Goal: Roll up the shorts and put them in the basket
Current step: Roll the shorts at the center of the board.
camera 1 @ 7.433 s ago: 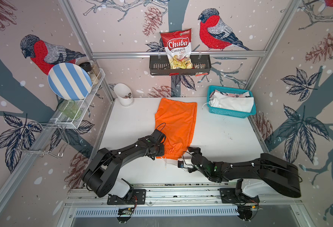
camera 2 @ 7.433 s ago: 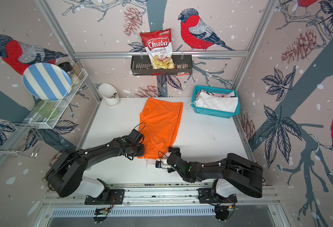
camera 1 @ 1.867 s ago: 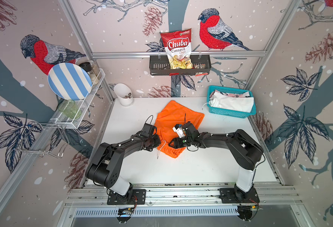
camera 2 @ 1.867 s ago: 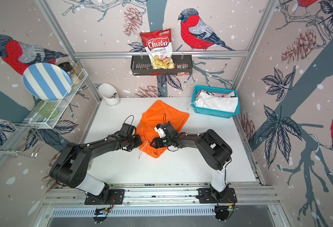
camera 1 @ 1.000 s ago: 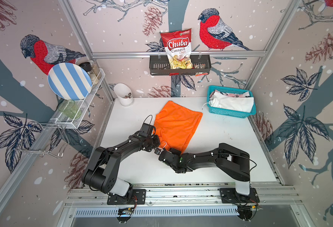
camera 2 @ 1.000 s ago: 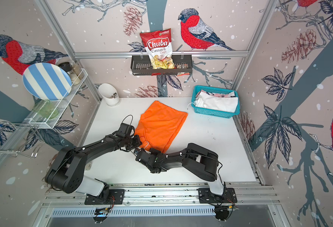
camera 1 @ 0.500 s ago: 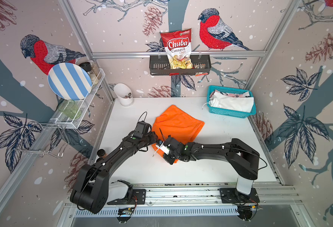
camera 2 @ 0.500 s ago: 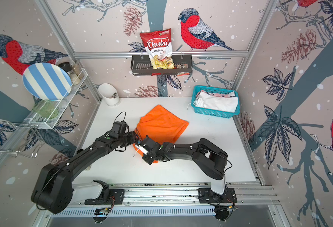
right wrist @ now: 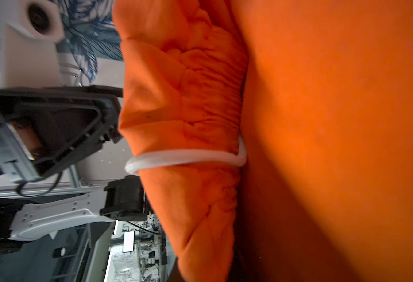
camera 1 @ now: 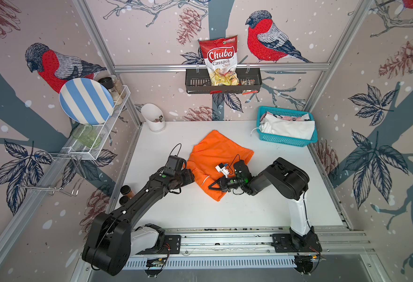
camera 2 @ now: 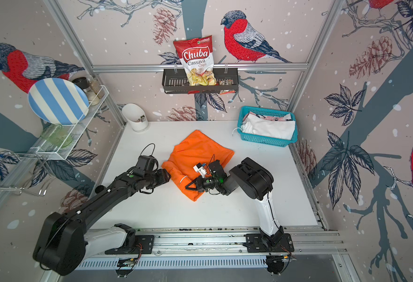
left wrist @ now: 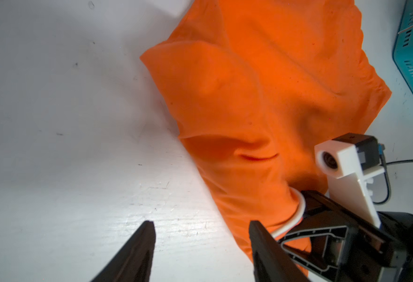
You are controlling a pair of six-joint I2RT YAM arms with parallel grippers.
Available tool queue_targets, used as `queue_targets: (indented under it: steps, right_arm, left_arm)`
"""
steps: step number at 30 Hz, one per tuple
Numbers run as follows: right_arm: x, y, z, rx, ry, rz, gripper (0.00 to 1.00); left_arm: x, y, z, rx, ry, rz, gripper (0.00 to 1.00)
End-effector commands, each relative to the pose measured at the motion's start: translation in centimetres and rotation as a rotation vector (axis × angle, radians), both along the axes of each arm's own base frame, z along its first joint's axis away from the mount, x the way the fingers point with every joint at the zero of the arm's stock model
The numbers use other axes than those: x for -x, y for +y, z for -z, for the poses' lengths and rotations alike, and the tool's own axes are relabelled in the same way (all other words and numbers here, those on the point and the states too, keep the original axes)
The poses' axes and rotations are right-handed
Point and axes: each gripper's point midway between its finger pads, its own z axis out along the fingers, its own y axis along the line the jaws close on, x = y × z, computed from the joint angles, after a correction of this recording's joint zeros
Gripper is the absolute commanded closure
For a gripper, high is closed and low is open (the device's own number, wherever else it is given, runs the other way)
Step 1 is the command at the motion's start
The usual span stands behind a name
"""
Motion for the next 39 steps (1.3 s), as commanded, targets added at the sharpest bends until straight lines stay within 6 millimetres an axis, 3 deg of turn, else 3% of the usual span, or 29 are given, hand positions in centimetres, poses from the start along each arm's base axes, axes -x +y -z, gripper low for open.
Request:
queue_targets:
  steps: [1, 12, 15, 20, 25, 29, 31, 34, 39]
  right_arm:
    - [-1.0, -1.4, 1.6, 0.036, 0.148, 0.107, 1.00]
    - [-0.5, -1.8, 3.1, 0.187, 0.097, 0.106, 0.91]
    - [-0.9, -2.0, 3.1, 0.271, 0.038, 0.119, 0.84]
    - [-2.4, -2.8, 1.9, 0.385, -0.065, 0.168, 0.68]
    - [-4.1, -4.3, -1.4, 0.667, -0.369, 0.228, 0.29]
    - [-4.8, -4.6, -5.1, 0.907, -0.681, 0.261, 0.18]
    - [-4.1, -3.4, -6.5, 0.973, -0.850, 0.209, 0.16]
    - [-3.1, -2.3, -6.5, 1.094, -1.035, 0.135, 0.12]
    - [-1.8, -0.9, -4.2, 1.229, -1.187, -0.001, 0.06]
  left_arm:
    - [-1.0, -1.6, -0.3, 0.060, -0.029, 0.045, 0.35]
    - [-4.5, -4.8, -0.6, 0.085, -0.057, 0.091, 0.31]
    - [-5.5, -5.0, 0.6, 0.068, -0.043, 0.092, 0.34]
    - [-5.8, -3.6, 5.0, -0.074, 0.068, 0.078, 0.42]
    - [-5.5, -3.4, 7.0, -0.096, 0.099, 0.091, 0.42]
    - [-5.2, -3.6, 8.1, -0.092, 0.125, 0.110, 0.42]
    - [-5.1, -3.7, 8.3, -0.091, 0.133, 0.117, 0.42]
    - [-5.0, -3.8, 8.4, -0.087, 0.137, 0.124, 0.42]
    - [-4.9, -3.7, 8.5, -0.086, 0.140, 0.124, 0.42]
